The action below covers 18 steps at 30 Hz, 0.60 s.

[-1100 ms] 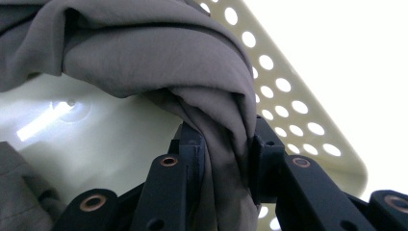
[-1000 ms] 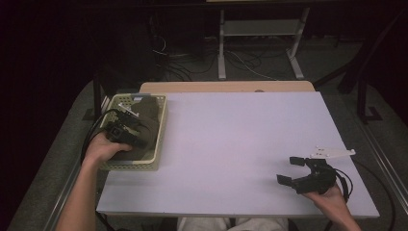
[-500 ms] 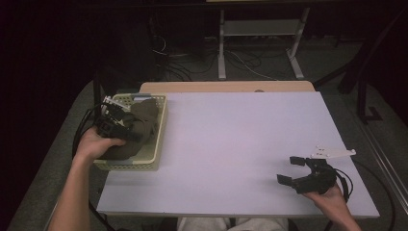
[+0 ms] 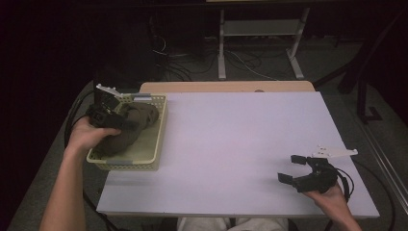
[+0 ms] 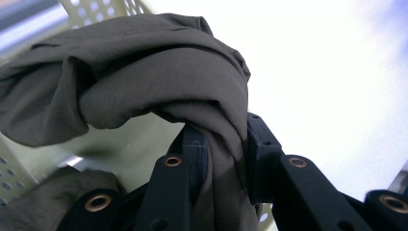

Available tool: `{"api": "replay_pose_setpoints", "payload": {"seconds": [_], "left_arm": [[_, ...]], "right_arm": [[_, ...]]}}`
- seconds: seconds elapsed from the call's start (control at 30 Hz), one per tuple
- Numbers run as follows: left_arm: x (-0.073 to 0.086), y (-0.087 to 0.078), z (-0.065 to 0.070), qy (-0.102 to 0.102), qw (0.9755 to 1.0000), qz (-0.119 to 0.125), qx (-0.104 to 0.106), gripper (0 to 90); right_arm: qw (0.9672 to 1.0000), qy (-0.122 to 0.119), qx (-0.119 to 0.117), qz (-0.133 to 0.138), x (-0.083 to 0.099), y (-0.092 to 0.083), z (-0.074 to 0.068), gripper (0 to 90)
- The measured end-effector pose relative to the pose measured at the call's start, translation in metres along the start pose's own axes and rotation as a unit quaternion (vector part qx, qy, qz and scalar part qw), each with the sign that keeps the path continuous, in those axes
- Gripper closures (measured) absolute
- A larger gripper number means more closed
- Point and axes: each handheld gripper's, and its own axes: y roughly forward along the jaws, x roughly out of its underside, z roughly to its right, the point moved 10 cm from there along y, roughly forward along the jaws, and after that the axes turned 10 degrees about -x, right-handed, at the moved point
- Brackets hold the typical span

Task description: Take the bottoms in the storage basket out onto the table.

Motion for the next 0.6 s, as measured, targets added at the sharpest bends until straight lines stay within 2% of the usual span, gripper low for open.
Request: {"api": "replay_pose_setpoints", "payload": {"seconds": [0.2, 0.53, 0.6], "left_arm": [[-0.013, -0.011, -0.001, 0.012, 0.9999, -0.002, -0.007, 72.8], [-0.031, -0.025, -0.001, 0.016, 0.9997, 0.013, -0.013, 73.0], [-0.034, -0.028, -0.002, 0.023, 0.9995, 0.015, -0.016, 73.0]], "right_arm": [[0.9999, 0.002, 0.003, 0.010, -0.003, -0.002, 0.001, 0.7], [0.9999, 0.000, 0.004, 0.009, -0.003, -0.003, 0.001, 0.7], [0.9999, 0.000, 0.003, 0.012, -0.004, -0.003, 0.001, 0.7]]}}
